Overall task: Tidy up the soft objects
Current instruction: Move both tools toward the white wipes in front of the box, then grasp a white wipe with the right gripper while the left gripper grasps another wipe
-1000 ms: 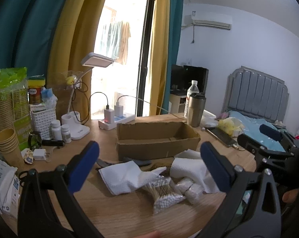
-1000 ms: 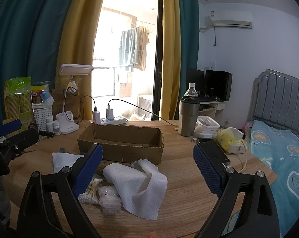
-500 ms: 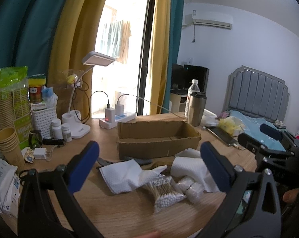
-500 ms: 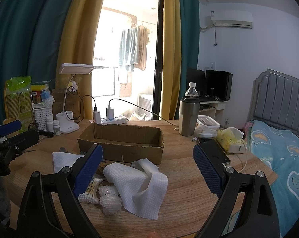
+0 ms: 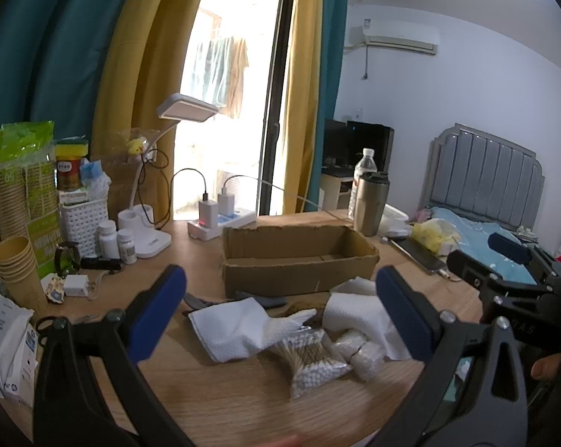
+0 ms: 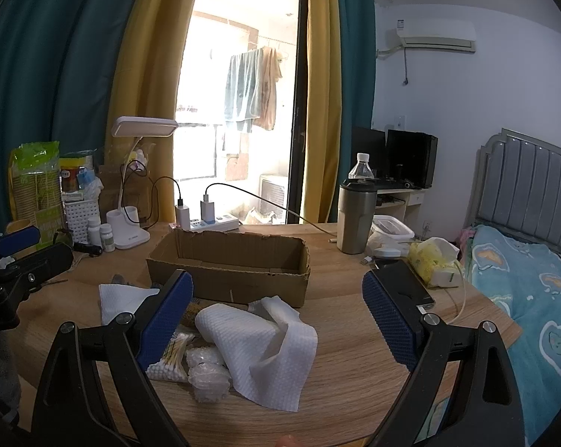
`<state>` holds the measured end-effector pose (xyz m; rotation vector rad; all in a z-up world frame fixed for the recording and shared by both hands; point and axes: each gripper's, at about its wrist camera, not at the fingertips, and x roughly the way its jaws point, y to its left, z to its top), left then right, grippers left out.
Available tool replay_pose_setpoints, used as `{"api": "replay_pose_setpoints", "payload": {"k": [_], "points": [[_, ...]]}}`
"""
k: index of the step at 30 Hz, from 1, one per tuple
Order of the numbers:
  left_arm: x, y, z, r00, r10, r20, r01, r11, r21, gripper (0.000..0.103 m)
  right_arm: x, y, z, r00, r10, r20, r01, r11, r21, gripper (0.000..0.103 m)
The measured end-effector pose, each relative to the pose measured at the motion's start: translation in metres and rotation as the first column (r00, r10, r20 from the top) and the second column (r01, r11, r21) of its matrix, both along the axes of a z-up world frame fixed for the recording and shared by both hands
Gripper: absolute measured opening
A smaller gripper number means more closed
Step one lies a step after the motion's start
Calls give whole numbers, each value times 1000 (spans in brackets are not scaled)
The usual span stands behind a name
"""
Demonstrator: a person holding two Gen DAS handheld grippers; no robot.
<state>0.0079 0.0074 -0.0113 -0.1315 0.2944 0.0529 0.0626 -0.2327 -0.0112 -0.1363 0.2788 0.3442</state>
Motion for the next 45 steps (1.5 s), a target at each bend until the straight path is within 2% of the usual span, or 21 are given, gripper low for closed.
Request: {"api": "replay_pose_setpoints", "payload": {"k": [9, 14, 22, 31, 40, 45], "points": [[0, 1, 0, 1000, 3, -1, -3, 1000, 3, 103, -1, 2, -2, 1000, 0, 0, 0, 1000, -2, 95], [0, 4, -11, 999, 48, -20, -47, 998, 38, 103, 2, 3, -10, 1000, -13, -9, 12, 1000, -5, 95], [17, 21, -30, 991, 76, -107, -71, 997, 43, 103, 19, 0, -27, 998, -30, -54, 28, 999, -25, 95], [51, 22, -55, 976, 53, -211, -43, 998, 53, 103, 48, 0, -61, 986, -24, -165, 20, 999, -27, 95], [94, 27, -80, 941, 21, -339, -4, 999, 53, 102, 72, 10, -91, 966, 14, -259, -17, 1000, -9, 95], [117, 36, -95, 895, 65, -441, -49, 998, 48, 102, 80, 14, -102, 954, 36, -297, -35, 999, 8, 95]]}}
